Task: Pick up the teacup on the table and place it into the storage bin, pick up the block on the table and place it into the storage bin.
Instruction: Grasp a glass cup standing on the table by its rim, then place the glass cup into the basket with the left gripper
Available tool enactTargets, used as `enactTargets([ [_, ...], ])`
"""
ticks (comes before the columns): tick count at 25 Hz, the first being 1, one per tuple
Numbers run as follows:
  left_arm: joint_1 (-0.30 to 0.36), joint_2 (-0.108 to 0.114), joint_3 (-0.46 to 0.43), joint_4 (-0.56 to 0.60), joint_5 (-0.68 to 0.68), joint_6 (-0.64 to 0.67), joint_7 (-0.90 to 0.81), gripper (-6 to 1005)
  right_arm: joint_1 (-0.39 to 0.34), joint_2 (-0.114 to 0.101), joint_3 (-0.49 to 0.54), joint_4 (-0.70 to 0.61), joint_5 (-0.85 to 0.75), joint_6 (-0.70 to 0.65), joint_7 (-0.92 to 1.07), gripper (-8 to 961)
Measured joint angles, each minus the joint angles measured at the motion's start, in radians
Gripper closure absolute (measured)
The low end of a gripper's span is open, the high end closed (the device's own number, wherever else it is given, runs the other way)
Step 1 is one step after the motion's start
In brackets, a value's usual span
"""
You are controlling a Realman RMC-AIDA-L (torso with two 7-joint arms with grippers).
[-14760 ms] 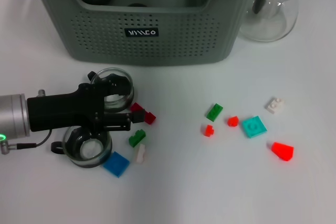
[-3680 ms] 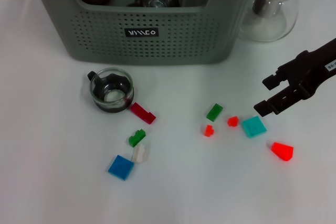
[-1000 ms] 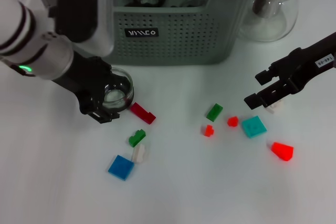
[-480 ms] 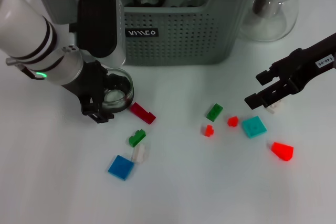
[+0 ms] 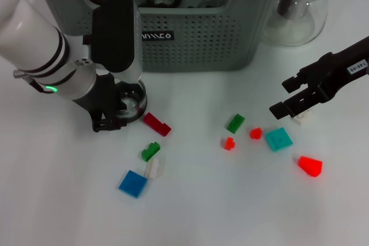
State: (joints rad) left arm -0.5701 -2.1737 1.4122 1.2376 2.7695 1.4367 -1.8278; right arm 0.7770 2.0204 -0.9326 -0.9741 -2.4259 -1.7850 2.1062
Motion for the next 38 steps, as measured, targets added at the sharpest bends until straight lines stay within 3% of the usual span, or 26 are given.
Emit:
enactTargets([
  [11,0.002,0.000,-0.013,0.026,-0.001,0.044,-0.037,945,0.001,-0.002,0.002,-0.005,0.000,0.000,0.000,38],
  [15,0.005,0.001,-0.079,0.094,-0.061,0.147,-0.050,945,0.001,-0.002,0.002,-0.005,-0.001,-0.001,0.000,38],
  [20,-0.038,0.007,-0.284,0.176,-0.226,0.335,-0.109,946,0.000,-0.003,0.002,-0.003,-0.001,-0.003,0.000,38],
  [23,-0.109,0.017,-0.455,0.181,-0.339,0.440,-0.171,946,-0.001,-0.005,0.001,-0.002,-0.001,-0.004,0.000,38],
  [26,-0.201,0.055,-0.633,0.151,-0.487,0.545,-0.243,946,-0.001,-0.005,0.001,-0.001,-0.001,-0.005,0.000,38],
  [28,-0.247,0.093,-0.683,0.122,-0.561,0.561,-0.298,945,-0.001,-0.005,0.001,-0.002,-0.001,-0.008,0.000,38],
  [33,-0.331,0.182,-0.686,0.027,-0.592,0.437,-0.383,945,-0.003,-0.006,0.002,-0.002,-0.001,-0.010,0.000,39],
  [36,-0.373,0.218,-0.638,-0.046,-0.518,0.271,-0.409,946,-0.002,-0.008,0.001,-0.001,-0.001,-0.010,0.007,39],
  [38,-0.394,0.228,-0.597,-0.089,-0.454,0.177,-0.431,946,0.001,-0.010,-0.003,-0.002,-0.001,-0.011,0.015,39],
])
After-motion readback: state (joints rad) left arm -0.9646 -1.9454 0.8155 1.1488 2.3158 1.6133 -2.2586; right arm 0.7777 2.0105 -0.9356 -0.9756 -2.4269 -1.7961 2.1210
